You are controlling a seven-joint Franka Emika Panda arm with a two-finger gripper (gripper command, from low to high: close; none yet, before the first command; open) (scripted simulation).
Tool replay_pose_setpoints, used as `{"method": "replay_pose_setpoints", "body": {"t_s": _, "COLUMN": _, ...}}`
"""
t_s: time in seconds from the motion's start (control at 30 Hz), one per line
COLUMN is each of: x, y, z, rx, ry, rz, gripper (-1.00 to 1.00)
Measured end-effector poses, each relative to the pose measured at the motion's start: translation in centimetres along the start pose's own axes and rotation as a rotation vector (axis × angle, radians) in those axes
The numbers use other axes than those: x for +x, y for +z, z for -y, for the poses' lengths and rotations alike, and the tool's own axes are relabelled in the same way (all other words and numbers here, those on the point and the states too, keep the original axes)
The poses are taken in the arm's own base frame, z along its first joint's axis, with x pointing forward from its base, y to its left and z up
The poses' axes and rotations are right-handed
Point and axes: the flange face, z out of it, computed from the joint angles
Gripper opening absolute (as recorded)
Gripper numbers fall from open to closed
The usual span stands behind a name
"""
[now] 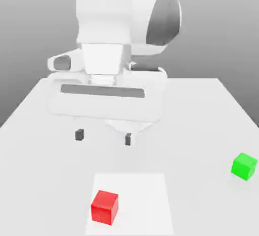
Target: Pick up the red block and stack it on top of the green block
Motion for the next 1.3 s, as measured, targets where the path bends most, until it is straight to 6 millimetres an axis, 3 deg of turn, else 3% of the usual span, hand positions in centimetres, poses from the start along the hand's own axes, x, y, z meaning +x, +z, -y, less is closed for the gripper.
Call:
{"method": "replay_pose_setpoints", "body": {"t_s": 0.17, "x": -1.5, "y": 8.9, "z": -3.5, "rx": -0.116, "ry": 0.050, "rz": 0.087, "gripper": 0.00}}
{"method": "replay_pose_setpoints", "body": {"t_s": 0.33, "x": -2.3, "y": 15.2, "z": -4.7, "rx": -0.133, "ry": 0.056, "rz": 0.100, "gripper": 0.00}}
{"method": "replay_pose_setpoints", "body": {"t_s": 0.37, "x": -2.5, "y": 16.0, "z": -4.9, "rx": -0.133, "ry": 0.056, "rz": 0.100, "gripper": -1.00}}
{"method": "replay_pose_setpoints", "body": {"t_s": 0.6, "x": -2.5, "y": 16.0, "z": -4.9, "rx": -0.133, "ry": 0.056, "rz": 0.100, "gripper": -1.00}}
{"method": "replay_pose_setpoints", "body": {"t_s": 0.77, "x": -2.0, "y": 10.8, "z": -4.2, "rx": -0.133, "ry": 0.054, "rz": 0.100, "gripper": -1.00}}
{"method": "replay_pose_setpoints", "body": {"t_s": 0.8, "x": -2.9, "y": 10.1, "z": -3.3, "rx": -0.130, "ry": 0.008, "rz": 0.105, "gripper": -1.00}}
{"method": "replay_pose_setpoints", "body": {"t_s": 0.93, "x": -10.9, "y": 8.8, "z": 1.4, "rx": -0.107, "ry": -0.327, "rz": 0.132, "gripper": -1.00}}
{"method": "replay_pose_setpoints", "body": {"t_s": 1.07, "x": -20.6, "y": 7.3, "z": 4.6, "rx": -0.082, "ry": -0.695, "rz": 0.155, "gripper": -1.00}}
{"method": "replay_pose_setpoints", "body": {"t_s": 1.17, "x": -29.2, "y": 5.9, "z": 5.6, "rx": -0.061, "ry": -1.003, "rz": 0.171, "gripper": -1.00}}
{"method": "replay_pose_setpoints", "body": {"t_s": 1.3, "x": -40.0, "y": 3.7, "z": 4.3, "rx": -0.032, "ry": -1.411, "rz": 0.184, "gripper": -1.00}}
